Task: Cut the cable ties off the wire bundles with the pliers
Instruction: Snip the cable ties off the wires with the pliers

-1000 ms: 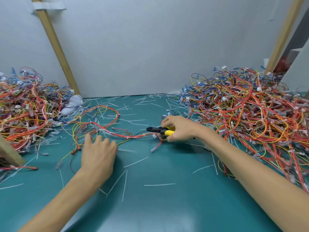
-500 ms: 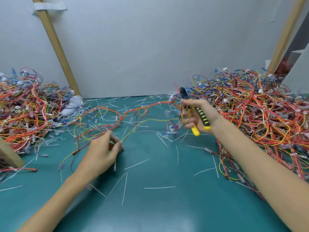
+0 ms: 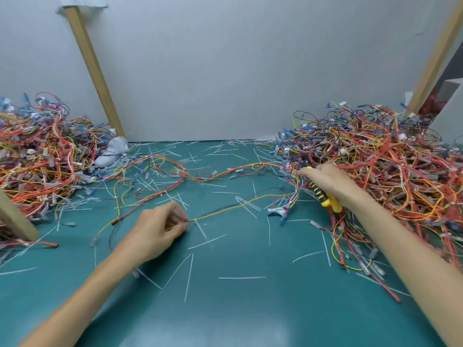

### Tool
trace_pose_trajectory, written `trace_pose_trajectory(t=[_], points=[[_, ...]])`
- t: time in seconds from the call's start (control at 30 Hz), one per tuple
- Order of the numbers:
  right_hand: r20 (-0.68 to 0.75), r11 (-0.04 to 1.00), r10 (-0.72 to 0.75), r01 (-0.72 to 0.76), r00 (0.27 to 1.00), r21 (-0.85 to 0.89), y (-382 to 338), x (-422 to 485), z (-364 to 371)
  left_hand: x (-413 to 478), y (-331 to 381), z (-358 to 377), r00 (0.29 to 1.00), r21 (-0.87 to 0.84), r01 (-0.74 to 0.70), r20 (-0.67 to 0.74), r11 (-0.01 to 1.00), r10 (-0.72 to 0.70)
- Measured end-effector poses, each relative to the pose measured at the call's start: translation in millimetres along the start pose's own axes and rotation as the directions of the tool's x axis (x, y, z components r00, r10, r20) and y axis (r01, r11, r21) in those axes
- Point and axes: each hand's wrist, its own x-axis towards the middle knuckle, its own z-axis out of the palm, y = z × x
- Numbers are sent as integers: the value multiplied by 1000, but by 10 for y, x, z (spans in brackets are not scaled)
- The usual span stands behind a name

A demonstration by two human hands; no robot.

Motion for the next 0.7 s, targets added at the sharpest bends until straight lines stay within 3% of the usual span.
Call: trace_pose_trajectory(t=[0.07, 0.13, 0.2, 0.27, 0.37, 0.53, 0.63, 0.7], points=[[-163, 946, -231, 183, 959, -267, -39, -117, 72, 2, -2, 24, 999, 14, -28, -24, 1000, 28], [-252, 879, -427, 334, 868, -340, -136, -266, 92, 19, -32, 38, 999, -10, -28, -32, 1000, 28], [-218, 773, -602, 492, 768, -400, -237, -409, 80, 19, -65, 47, 1000, -31, -19, -23, 999, 18], [-81, 632, -729, 622, 680, -463, -301, -563, 120, 9, -87, 78, 1000, -4, -24, 2, 1000, 24], [104, 444, -761, 632, 640, -636, -279, -763, 338, 0, -46, 71, 995, 84, -54, 87, 995, 47], [250, 352, -697, 623, 673, -698, -134, -821, 703, 154, 114, -287, 932, 213, 19, 349, 977, -95], [258, 333, -717, 643, 648, -690, -77, -813, 802, 255, 234, -264, 926, 296, 136, 301, 945, -227], [243, 339, -737, 657, 630, -673, -79, -829, 802, 268, 299, -93, 953, 428, 89, 226, 900, -202]])
